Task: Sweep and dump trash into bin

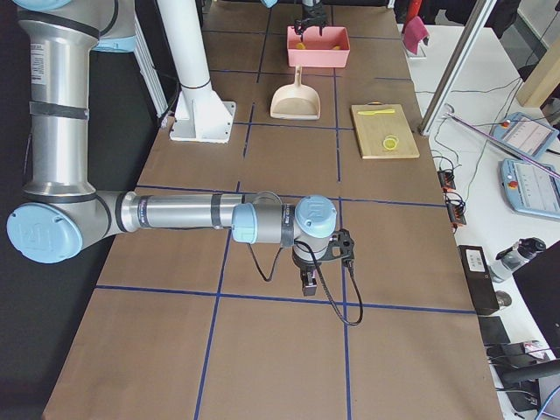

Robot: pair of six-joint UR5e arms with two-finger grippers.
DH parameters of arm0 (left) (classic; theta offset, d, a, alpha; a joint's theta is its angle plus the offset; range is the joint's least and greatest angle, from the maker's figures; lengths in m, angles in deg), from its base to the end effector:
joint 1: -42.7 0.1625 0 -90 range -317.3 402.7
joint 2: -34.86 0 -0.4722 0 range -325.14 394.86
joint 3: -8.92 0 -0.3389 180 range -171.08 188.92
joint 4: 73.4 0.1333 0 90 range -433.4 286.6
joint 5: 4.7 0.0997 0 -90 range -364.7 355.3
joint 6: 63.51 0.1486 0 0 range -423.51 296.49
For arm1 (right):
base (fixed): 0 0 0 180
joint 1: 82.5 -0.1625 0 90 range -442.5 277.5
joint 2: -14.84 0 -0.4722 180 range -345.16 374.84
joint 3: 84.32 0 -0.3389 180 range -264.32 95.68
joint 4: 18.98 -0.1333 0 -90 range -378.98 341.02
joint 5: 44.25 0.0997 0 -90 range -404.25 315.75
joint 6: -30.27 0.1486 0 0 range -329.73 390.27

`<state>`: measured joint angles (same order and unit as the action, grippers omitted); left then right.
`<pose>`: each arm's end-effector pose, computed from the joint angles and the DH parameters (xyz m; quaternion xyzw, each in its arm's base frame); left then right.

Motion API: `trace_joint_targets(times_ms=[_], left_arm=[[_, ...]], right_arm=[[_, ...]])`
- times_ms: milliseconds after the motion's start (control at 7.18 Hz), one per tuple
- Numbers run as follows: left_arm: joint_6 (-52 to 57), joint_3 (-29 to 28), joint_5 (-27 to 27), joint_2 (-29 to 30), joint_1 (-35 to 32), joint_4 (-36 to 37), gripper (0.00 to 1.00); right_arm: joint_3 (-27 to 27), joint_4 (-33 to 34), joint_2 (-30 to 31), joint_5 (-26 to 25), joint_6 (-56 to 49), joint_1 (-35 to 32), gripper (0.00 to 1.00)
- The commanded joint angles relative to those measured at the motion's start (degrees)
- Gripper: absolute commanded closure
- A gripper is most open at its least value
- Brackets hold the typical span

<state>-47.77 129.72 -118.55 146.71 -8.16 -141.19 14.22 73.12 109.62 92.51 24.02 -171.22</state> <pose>0.2816 -0.4621 0.3980 0.2111 0.2473 0.4832 0.8129 0.0161 -0.4019 0.7097 0.0305 -0.3958 -0.0660 0.9154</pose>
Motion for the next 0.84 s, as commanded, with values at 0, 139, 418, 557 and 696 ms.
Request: trace_joint_targets(times_ms=[0, 139, 418, 557, 696], left_arm=[[-8.4, -0.9, -2.5, -1.6, -7.8, 0.6, 0.00], [-10.5, -6.1, -3.5, -1.6, -10.0, 1.3, 0.00], [-10.5, -14.9, -11.3, -3.0, -19.7, 1.7, 0.00], [-10.0, -18.9, -15.8, -5.6, -26.2, 1.8, 0.00], [-9.9, -23.8, -16.6, -9.4, -28.9, 0.2, 0.00]], right_arm=[[2.3, 0.0, 0.0, 0.0, 1.1, -0.3, 0.00], [2.8, 0.0, 0.0, 0.0, 2.1, -0.3, 0.00], [3.1, 0.0, 0.0, 0.0, 2.1, -0.3, 0.00], [2.9, 0.0, 0.1, 0.0, 2.1, -0.3, 0.00], [2.8, 0.0, 0.5, 0.0, 2.1, -0.3, 0.00]])
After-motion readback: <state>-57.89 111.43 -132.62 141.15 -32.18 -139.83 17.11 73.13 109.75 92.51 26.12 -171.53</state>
